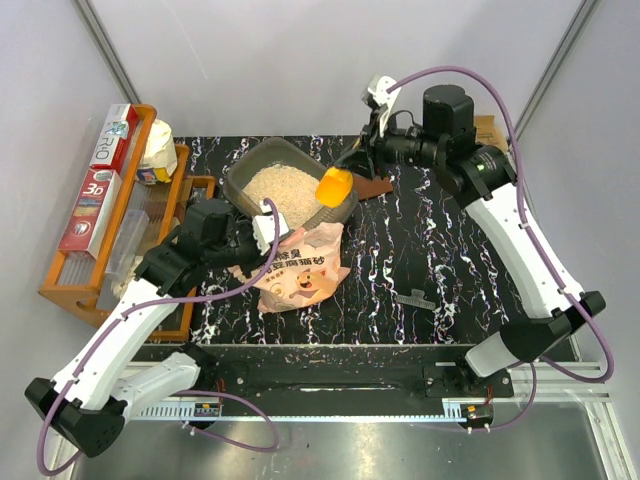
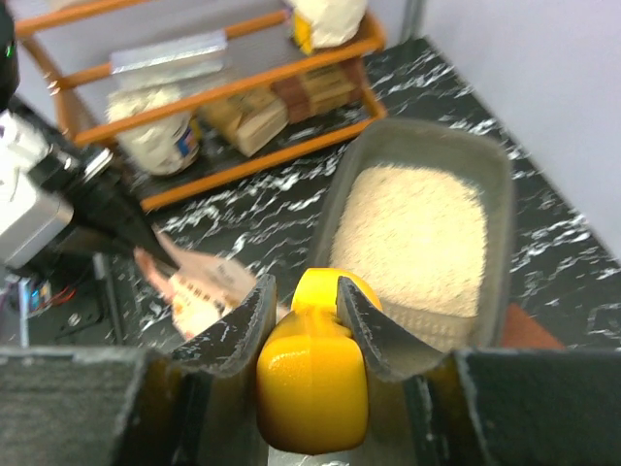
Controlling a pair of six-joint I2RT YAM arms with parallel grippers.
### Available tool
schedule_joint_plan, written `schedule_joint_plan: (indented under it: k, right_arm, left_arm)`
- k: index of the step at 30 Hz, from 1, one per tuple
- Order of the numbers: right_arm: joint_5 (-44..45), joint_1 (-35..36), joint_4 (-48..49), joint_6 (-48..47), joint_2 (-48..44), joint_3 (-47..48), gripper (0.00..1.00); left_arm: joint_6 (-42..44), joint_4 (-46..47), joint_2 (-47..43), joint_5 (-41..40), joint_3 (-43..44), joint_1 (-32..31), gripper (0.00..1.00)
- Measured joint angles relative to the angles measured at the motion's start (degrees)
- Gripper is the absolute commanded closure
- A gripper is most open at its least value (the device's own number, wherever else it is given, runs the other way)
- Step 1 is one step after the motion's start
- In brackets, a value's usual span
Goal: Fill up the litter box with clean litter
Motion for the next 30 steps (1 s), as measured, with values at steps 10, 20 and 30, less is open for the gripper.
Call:
schedule_joint_plan:
  k: [10,20,30]
  right_arm:
    - [-7.87,0.50,-4.98,-2.10,4.22,-5.99,1.00]
    - [7.30,7.34,-2.45,8.70,7.45,-10.12,1.00]
    - [20.41,9.05,-0.33,19.54,3.58,-18.91,1.00]
  left_arm:
    - [-1.11,0.50,0.02,0.07,0.07,1.27,1.00]
    - [-2.56,0.74,1.16,0.04,1.64,2.21,1.00]
    - [-6.64,1.55,3.98,0.09,3.93,1.97,1.00]
